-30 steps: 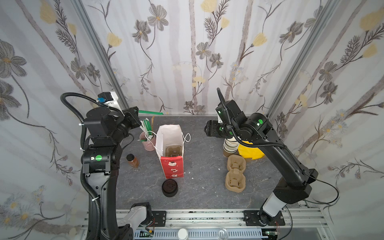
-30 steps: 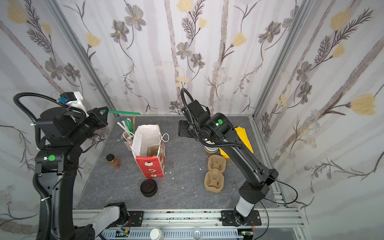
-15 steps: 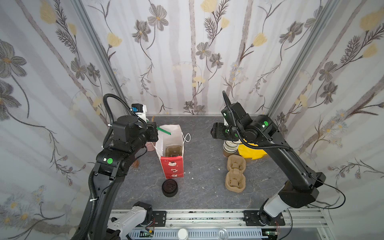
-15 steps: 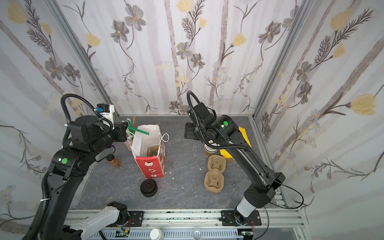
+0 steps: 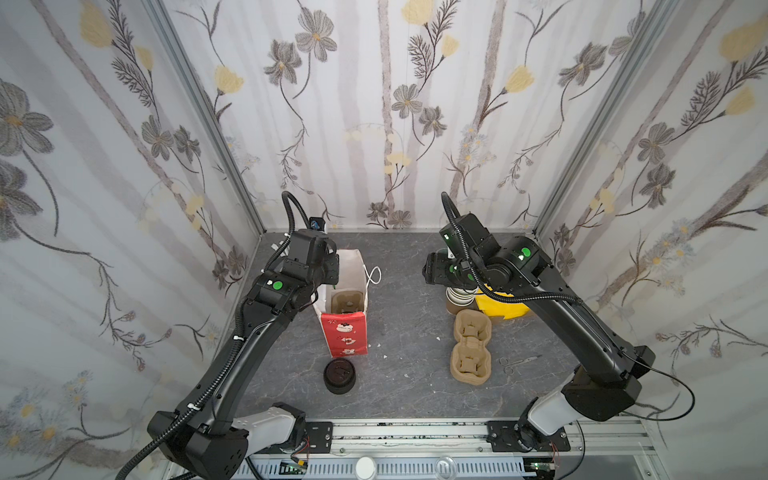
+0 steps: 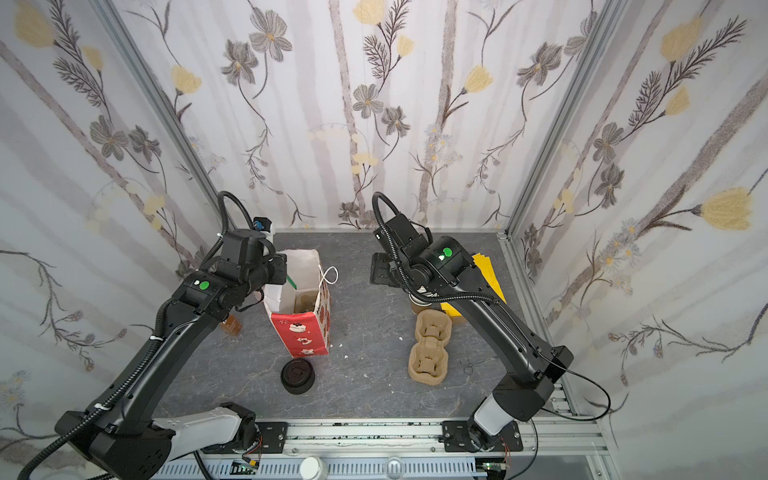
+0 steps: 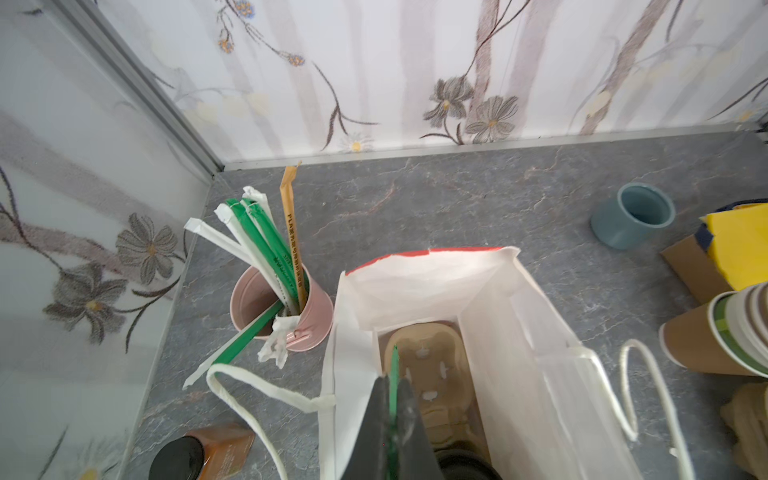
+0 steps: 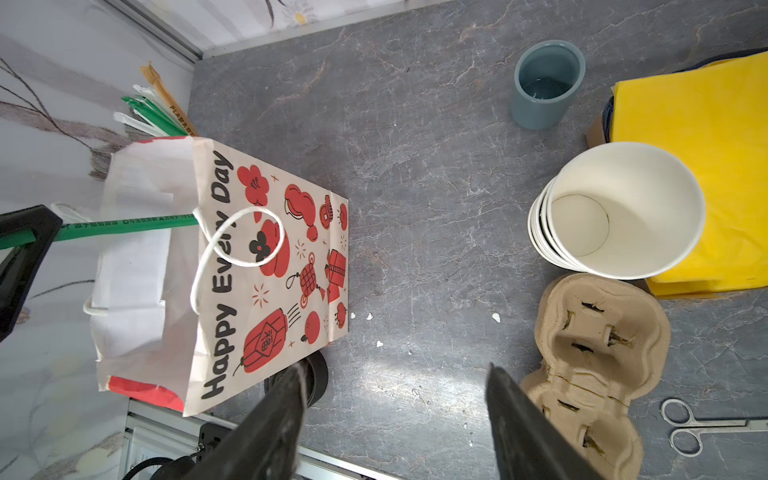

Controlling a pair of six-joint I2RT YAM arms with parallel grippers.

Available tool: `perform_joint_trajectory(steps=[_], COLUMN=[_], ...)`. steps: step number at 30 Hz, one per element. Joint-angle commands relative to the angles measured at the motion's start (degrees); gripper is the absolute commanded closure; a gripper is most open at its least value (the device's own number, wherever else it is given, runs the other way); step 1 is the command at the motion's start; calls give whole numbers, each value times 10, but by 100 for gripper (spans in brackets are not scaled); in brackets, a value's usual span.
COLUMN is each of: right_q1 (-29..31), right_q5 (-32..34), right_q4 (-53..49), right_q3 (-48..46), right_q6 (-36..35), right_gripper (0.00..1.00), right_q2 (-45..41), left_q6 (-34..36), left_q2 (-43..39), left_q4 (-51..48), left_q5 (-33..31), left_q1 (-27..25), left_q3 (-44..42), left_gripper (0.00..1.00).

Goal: Pack the takeout coffee
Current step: 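Carry the green straw over the bag opening with the left gripper, then lower the green straw into the bag and open the left gripper, then move the right gripper to the yellow napkin stack while the left lifts away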

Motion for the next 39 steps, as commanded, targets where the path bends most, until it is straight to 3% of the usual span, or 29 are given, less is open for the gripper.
perform_joint_trajectory(steps=[1,5,12,19,23,26,32,39], right_q1=[0,0,0,0,-7,-24,-60,-72], right_q5=[6,1,3,3,18,16,11,9], right_q4=[41,41,30,22,11,19,72,155], right_q3=[-20,-32,-32,-32,-36,-52,-98,-172], right_q6=[12,17,27,33,24,9,-38,-50], right_gripper=[30,30,30,30,30,30,30,30], right_q2=[-11,-19,-31,-37,-39,-47,-70,-96], left_q6=[2,-6,-38,-53,-67,-101,-191,-276], left_q2=[-20,-22,-11,-3,2,11,42,39], left_q4=[77,105,136,137,133,134,141,164], left_q5=[-53,-51,-77,-98,-76,-29,49,24], left_q1=[0,0,4,9,11,13,13,20], left_q3=[-50,-82,-102,-45,33,90,143,108], left_gripper=[100,97,52,30,20,15,15,15])
